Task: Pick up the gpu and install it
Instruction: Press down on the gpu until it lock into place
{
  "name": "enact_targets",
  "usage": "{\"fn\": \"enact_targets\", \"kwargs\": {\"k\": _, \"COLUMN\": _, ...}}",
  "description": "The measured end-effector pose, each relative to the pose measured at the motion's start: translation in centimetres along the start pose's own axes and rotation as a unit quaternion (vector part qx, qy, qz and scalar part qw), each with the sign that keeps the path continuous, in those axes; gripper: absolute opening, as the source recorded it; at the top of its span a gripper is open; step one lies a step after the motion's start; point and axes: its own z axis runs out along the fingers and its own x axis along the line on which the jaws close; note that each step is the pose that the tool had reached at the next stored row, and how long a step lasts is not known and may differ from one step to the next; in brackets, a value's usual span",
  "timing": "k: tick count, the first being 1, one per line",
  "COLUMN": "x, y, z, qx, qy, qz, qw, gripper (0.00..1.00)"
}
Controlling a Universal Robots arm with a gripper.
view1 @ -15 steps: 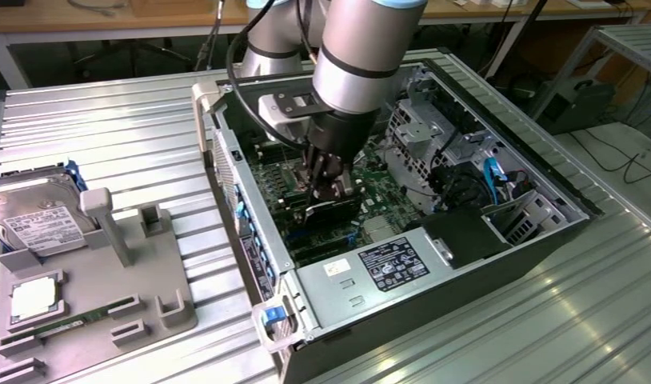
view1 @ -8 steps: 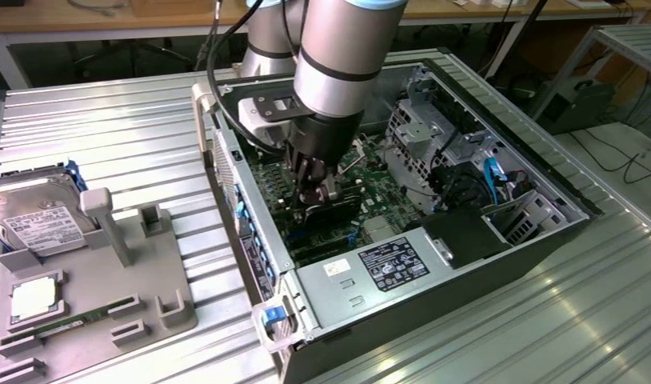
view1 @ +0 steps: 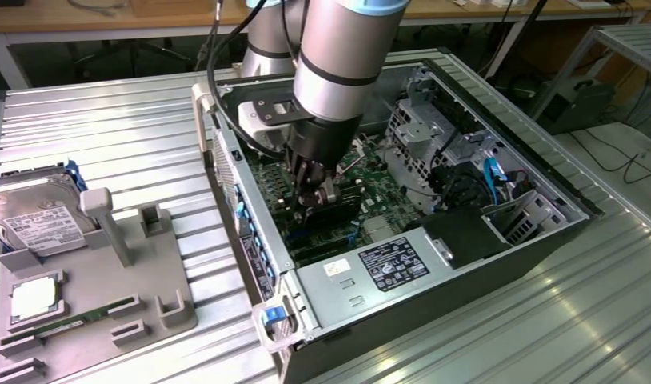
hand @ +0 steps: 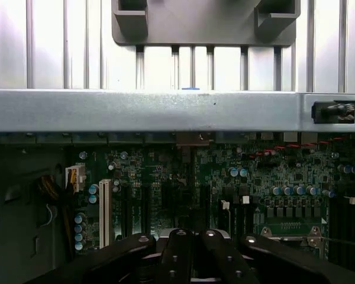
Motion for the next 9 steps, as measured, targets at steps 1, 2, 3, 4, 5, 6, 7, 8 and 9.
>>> {"fn": "enact_targets", "kwargs": {"k": 1, "x": 0.0, "y": 0.0, "z": 0.01, "qx": 0.0, "qy": 0.0001, "qz": 0.0, "qw": 1.0, "gripper": 0.11}}
{"fn": "enact_targets", "kwargs": {"k": 2, "x": 0.0, "y": 0.01, "z": 0.03, "qx": 0.0, "qy": 0.0001, "qz": 0.0, "qw": 1.0, "gripper": 0.11}}
{"fn": "enact_targets", "kwargs": {"k": 3, "x": 0.0, "y": 0.03, "z": 0.06, "qx": 0.0006, "qy": 0.0002, "qz": 0.0, "qw": 1.0, "gripper": 0.11}}
{"fn": "enact_targets", "kwargs": {"k": 4, "x": 0.0, "y": 0.06, "z": 0.11, "qx": 0.002, "qy": 0.0002, "qz": 0.0, "qw": 1.0, "gripper": 0.11}}
{"fn": "enact_targets", "kwargs": {"k": 5, "x": 0.0, "y": 0.22, "z": 0.17, "qx": 0.0045, "qy": 0.0003, "qz": 0.0, "qw": 1.0, "gripper": 0.11}}
{"fn": "enact_targets", "kwargs": {"k": 6, "x": 0.0, "y": 0.5, "z": 0.2, "qx": 0.0065, "qy": 0.0006, "qz": 0.0, "qw": 1.0, "gripper": 0.11}}
{"fn": "enact_targets", "kwargs": {"k": 7, "x": 0.0, "y": 0.8, "z": 0.22, "qx": 0.0077, "qy": 0.0005, "qz": 0.0, "qw": 1.0, "gripper": 0.11}}
{"fn": "enact_targets", "kwargs": {"k": 8, "x": 0.0, "y": 0.99, "z": 0.24, "qx": 0.0083, "qy": 0.0005, "qz": 0.0, "qw": 1.0, "gripper": 0.11}}
{"fn": "enact_targets", "kwargs": {"k": 9, "x": 0.0, "y": 1.03, "z": 0.24, "qx": 0.0082, "qy": 0.0005, "qz": 0.0, "qw": 1.0, "gripper": 0.11}}
